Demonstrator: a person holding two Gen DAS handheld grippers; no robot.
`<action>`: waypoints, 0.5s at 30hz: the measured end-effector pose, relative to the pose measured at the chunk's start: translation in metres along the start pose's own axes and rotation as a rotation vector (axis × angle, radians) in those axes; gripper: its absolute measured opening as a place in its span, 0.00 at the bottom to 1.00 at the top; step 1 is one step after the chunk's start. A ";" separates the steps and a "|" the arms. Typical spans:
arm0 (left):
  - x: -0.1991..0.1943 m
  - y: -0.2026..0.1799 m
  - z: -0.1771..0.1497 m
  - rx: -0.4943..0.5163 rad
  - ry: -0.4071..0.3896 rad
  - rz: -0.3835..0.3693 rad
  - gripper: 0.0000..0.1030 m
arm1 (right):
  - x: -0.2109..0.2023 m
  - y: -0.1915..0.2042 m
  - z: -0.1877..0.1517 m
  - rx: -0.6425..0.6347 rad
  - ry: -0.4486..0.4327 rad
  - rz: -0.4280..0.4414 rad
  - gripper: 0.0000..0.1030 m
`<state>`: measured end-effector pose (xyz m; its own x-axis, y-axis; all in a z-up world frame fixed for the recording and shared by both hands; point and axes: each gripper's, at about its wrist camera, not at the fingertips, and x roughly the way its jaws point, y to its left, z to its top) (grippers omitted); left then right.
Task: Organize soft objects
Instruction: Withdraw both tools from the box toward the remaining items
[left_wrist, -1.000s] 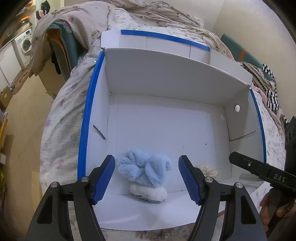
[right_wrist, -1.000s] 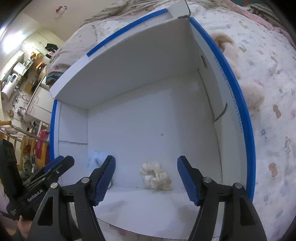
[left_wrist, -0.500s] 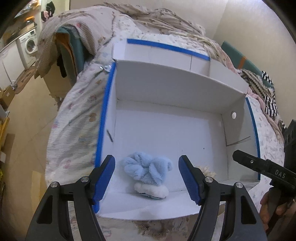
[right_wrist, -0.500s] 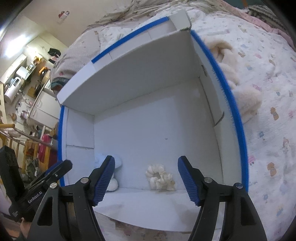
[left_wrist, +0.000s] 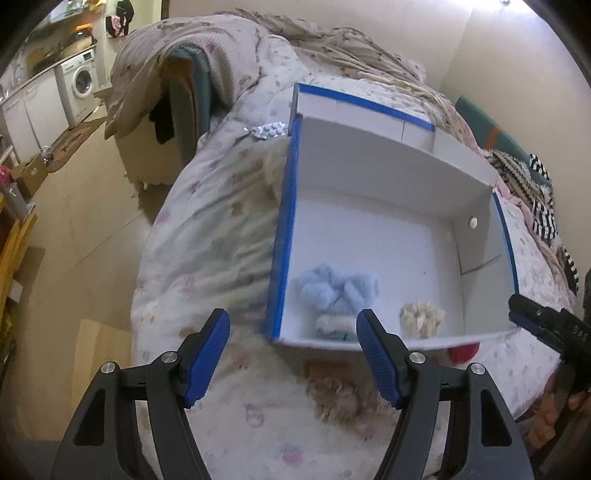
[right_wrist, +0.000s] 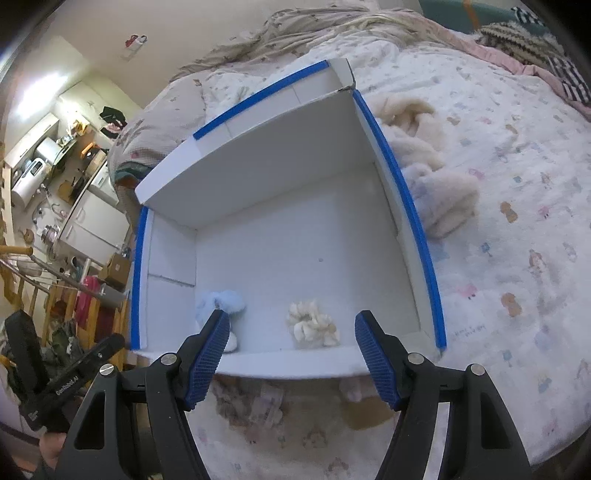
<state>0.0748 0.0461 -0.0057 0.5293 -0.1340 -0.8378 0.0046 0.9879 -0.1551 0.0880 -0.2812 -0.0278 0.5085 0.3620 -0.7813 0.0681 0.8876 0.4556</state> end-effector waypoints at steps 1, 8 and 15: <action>-0.002 0.001 -0.005 0.004 0.002 0.004 0.66 | -0.002 -0.001 -0.004 -0.001 0.001 -0.001 0.72; -0.008 0.009 -0.028 -0.013 0.035 0.001 0.66 | -0.016 -0.008 -0.028 0.011 0.007 -0.009 0.72; -0.002 0.006 -0.033 -0.016 0.069 -0.002 0.66 | -0.017 -0.018 -0.037 0.055 0.030 -0.021 0.72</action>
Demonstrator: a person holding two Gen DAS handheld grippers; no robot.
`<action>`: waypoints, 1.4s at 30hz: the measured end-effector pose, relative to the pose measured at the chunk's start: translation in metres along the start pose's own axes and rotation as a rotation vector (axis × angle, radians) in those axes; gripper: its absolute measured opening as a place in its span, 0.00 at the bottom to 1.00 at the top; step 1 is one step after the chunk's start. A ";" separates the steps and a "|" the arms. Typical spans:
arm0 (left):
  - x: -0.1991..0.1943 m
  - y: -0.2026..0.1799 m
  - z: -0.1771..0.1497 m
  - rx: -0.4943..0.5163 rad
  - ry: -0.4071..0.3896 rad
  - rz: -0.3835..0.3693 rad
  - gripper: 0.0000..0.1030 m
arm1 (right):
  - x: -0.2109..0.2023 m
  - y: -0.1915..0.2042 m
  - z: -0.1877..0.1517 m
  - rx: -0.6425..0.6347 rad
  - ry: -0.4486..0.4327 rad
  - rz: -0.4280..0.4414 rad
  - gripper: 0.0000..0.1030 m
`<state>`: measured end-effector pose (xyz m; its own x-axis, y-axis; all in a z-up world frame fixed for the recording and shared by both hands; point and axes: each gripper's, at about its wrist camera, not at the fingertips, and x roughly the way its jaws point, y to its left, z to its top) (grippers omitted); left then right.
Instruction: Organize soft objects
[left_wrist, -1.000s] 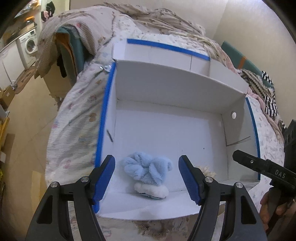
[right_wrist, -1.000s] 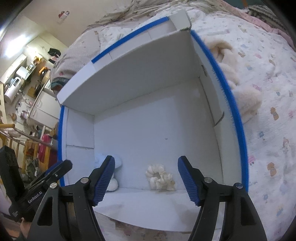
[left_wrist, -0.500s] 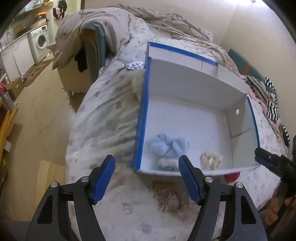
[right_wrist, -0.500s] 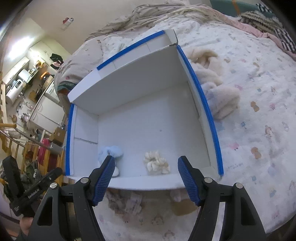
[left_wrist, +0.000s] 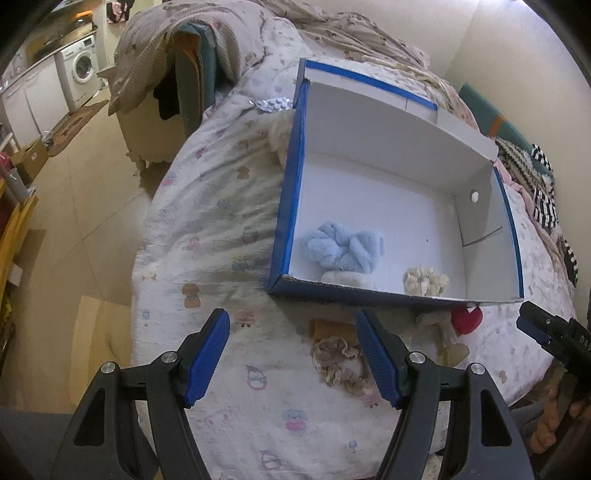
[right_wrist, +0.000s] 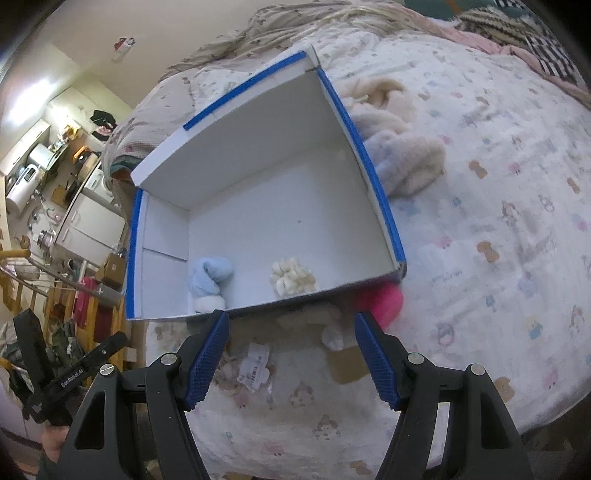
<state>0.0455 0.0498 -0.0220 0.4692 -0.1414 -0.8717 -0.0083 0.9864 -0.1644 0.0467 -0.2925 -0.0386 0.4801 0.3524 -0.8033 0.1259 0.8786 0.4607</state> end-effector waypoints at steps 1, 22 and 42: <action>0.002 -0.001 0.000 -0.002 0.008 0.000 0.66 | 0.002 -0.002 -0.001 0.008 0.011 -0.007 0.72; 0.087 -0.030 -0.004 -0.009 0.267 -0.051 0.57 | 0.073 -0.021 -0.008 -0.064 0.276 -0.191 0.72; 0.155 -0.053 -0.005 0.033 0.361 -0.016 0.28 | 0.087 -0.039 -0.010 0.001 0.362 -0.094 0.59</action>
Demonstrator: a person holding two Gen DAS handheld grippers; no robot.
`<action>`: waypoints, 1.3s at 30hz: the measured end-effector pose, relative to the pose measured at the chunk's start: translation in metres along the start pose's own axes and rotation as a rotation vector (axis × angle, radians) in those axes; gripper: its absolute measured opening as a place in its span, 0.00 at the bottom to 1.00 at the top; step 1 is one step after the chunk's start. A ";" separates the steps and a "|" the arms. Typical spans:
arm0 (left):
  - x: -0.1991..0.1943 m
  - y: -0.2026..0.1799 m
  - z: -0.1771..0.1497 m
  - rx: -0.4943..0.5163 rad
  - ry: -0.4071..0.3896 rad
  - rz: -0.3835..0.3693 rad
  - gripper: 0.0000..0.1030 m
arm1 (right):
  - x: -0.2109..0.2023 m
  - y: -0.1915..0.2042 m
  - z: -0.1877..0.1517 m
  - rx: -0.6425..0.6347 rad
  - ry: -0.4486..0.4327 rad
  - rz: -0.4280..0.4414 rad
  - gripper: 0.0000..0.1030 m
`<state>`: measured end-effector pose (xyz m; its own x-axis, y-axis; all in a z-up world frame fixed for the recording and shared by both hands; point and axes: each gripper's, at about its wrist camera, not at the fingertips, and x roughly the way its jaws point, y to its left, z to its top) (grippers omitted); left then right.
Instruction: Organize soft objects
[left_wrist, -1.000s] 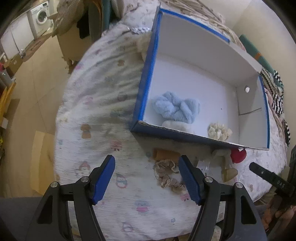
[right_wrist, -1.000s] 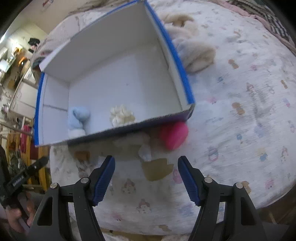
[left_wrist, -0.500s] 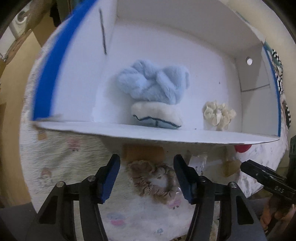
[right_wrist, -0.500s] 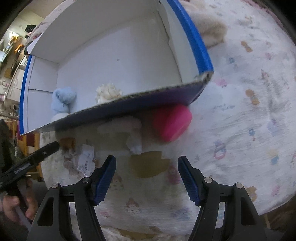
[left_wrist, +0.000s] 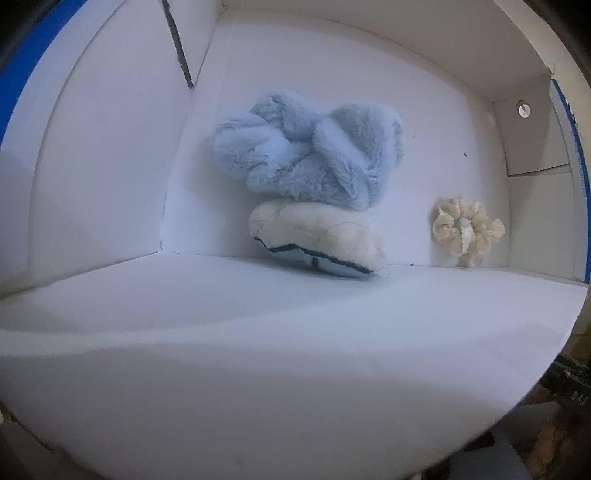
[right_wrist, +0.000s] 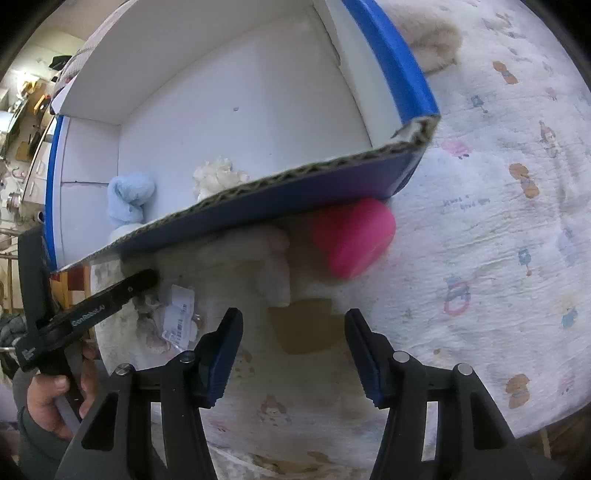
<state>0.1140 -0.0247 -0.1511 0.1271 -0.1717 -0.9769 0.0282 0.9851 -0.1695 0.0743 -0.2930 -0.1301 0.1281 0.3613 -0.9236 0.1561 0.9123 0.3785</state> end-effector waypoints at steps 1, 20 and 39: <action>0.000 0.000 0.000 0.004 0.000 0.002 0.17 | 0.001 -0.001 0.001 0.008 0.003 0.004 0.56; -0.032 0.041 -0.015 -0.053 -0.064 -0.048 0.09 | 0.021 0.020 0.000 -0.125 0.028 -0.097 0.08; -0.094 0.083 -0.052 -0.088 -0.169 0.035 0.09 | -0.045 0.060 -0.034 -0.226 -0.133 0.146 0.07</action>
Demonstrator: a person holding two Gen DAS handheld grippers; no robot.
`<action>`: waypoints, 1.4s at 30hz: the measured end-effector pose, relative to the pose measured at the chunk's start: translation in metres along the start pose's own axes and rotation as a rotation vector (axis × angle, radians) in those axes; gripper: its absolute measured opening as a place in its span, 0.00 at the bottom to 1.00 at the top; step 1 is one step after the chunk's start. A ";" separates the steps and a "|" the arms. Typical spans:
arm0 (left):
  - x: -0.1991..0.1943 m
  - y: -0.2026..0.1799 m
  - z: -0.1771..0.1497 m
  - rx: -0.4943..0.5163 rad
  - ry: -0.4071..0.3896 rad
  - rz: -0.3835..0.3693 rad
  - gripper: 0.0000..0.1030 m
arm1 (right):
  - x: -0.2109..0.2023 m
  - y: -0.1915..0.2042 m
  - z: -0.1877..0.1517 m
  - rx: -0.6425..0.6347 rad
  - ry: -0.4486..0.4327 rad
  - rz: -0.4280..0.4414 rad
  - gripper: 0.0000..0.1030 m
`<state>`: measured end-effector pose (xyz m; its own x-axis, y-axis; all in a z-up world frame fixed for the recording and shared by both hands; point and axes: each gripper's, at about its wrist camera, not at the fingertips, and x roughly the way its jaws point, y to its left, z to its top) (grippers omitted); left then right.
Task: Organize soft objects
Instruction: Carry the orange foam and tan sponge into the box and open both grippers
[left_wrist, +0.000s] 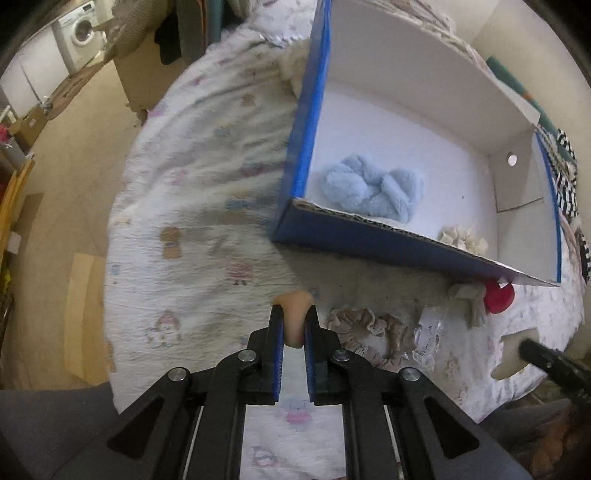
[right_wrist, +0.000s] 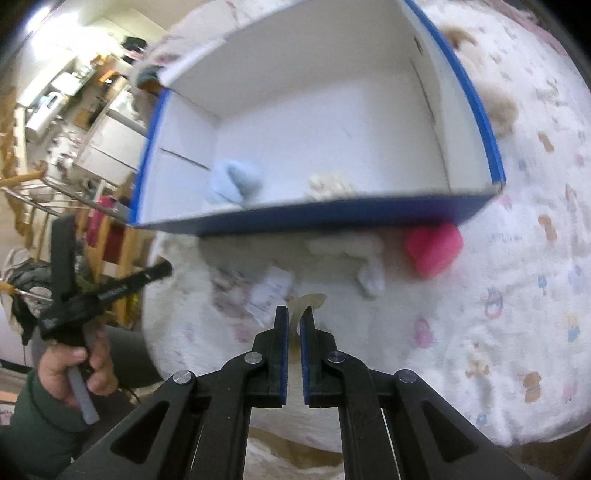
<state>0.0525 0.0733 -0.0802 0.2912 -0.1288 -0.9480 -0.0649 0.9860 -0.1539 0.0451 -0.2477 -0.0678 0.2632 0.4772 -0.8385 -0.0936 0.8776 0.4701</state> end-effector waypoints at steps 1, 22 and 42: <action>-0.005 0.003 -0.001 0.001 -0.013 0.005 0.09 | -0.004 0.005 0.001 -0.013 -0.015 0.001 0.07; -0.105 -0.056 0.018 0.107 -0.418 0.059 0.09 | -0.071 0.062 0.041 -0.194 -0.364 0.014 0.07; -0.053 -0.109 0.101 0.235 -0.341 0.053 0.09 | -0.026 0.028 0.123 -0.167 -0.317 -0.105 0.07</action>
<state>0.1404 -0.0162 0.0149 0.5950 -0.0738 -0.8003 0.1201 0.9928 -0.0023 0.1538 -0.2413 0.0012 0.5616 0.3696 -0.7403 -0.1990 0.9288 0.3127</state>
